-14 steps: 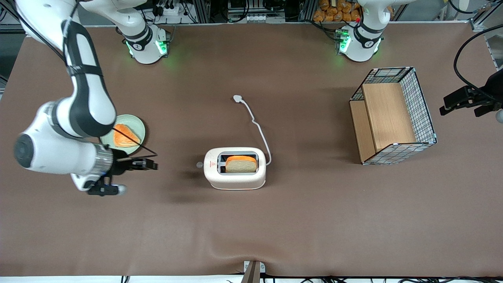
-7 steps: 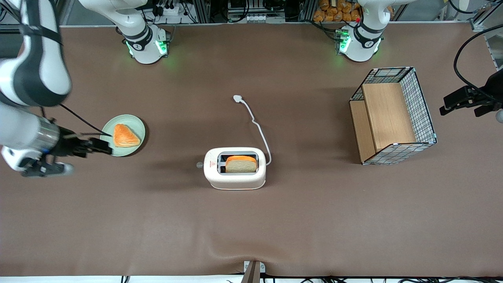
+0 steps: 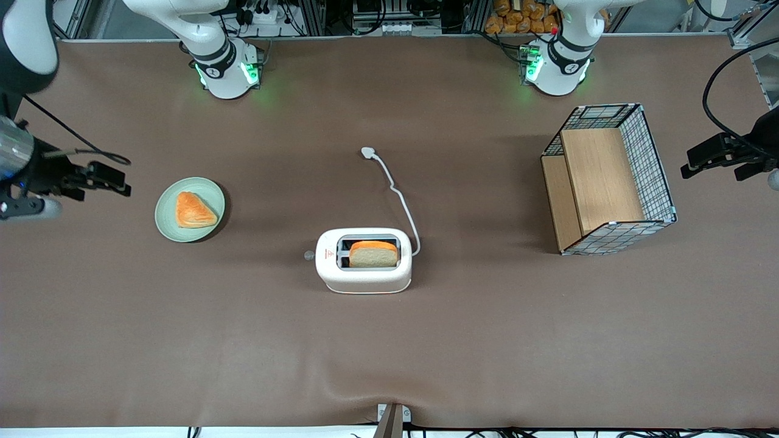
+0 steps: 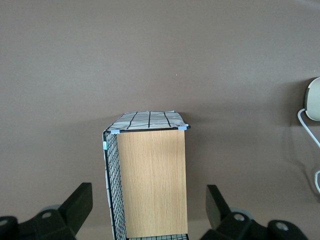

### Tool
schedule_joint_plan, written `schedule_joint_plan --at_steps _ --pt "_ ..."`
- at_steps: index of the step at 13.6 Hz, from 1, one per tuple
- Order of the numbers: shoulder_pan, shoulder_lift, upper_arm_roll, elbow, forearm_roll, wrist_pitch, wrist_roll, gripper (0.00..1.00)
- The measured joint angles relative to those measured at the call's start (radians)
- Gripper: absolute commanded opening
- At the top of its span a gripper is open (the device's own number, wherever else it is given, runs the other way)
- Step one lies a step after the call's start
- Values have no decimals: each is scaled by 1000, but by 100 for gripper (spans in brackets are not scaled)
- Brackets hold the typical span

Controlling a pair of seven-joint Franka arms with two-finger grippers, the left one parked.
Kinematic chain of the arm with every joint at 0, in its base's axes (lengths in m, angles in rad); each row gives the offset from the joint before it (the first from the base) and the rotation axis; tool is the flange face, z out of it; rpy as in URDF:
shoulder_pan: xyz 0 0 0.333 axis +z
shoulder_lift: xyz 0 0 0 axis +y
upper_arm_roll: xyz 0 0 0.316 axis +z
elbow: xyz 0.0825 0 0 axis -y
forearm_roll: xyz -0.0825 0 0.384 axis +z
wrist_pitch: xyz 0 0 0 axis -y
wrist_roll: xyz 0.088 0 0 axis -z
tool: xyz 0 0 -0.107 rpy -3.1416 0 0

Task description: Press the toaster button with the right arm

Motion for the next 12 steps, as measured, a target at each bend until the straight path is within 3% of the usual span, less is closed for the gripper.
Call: schedule_joint_plan --at_steps 6,12 --pt "-6 -65 0 5 -18 -132 125 100" --pt "-6 -72 2 41 -88 -128 130 100"
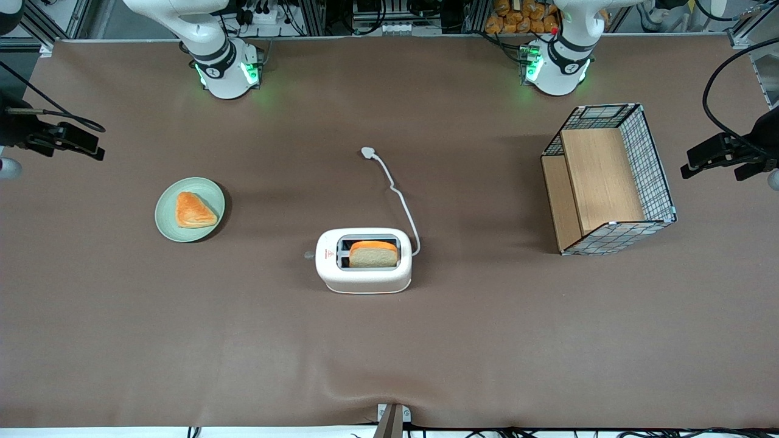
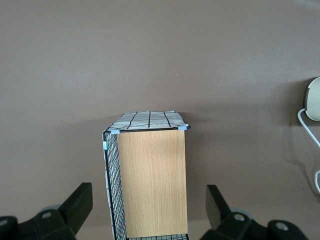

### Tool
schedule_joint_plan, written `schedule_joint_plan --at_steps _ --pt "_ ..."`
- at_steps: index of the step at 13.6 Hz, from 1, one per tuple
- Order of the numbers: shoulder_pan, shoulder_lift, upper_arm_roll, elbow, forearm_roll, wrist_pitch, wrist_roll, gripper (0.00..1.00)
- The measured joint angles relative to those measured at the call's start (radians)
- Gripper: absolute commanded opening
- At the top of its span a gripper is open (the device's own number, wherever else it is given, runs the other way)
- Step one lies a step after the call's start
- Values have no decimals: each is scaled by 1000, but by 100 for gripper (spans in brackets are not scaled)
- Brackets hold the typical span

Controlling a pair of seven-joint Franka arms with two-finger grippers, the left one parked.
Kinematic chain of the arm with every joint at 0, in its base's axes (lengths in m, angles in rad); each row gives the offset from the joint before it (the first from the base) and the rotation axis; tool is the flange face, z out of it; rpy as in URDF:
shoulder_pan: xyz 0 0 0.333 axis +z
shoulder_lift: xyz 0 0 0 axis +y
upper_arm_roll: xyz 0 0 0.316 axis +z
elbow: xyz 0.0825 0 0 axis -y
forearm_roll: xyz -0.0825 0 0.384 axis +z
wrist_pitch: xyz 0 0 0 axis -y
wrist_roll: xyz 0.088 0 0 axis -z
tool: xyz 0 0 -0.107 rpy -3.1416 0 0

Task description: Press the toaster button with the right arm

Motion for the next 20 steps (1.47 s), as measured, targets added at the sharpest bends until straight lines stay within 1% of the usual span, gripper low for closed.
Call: schedule_joint_plan --at_steps 4,20 --pt "0 0 6 24 -3 4 0 100" --pt "0 0 7 24 -3 11 1 100"
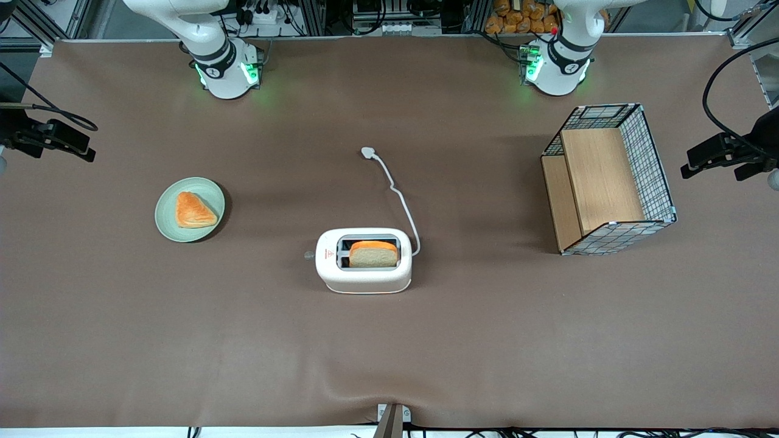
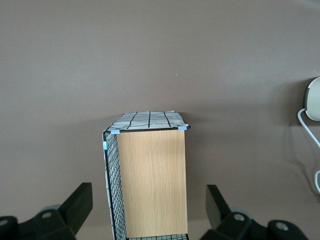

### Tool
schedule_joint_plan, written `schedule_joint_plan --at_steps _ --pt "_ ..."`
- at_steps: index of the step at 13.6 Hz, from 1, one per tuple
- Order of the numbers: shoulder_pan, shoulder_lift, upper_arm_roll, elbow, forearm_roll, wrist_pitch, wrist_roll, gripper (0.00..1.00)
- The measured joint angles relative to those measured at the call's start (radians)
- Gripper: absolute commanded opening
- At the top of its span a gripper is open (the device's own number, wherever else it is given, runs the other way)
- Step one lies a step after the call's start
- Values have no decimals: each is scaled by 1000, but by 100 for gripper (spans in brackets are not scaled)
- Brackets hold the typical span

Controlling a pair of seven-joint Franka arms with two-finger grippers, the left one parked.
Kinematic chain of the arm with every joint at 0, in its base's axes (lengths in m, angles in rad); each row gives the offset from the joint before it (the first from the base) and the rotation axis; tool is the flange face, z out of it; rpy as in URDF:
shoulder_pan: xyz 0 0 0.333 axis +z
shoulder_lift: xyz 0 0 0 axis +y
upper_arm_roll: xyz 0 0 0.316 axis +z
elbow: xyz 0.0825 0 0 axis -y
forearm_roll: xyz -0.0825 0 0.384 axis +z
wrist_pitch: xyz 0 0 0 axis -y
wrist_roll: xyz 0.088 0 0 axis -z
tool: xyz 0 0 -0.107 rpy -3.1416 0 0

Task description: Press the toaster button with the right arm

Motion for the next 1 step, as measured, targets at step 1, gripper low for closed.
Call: schedule_joint_plan --at_steps 1 --pt "0 0 0 0 0 0 0 100"
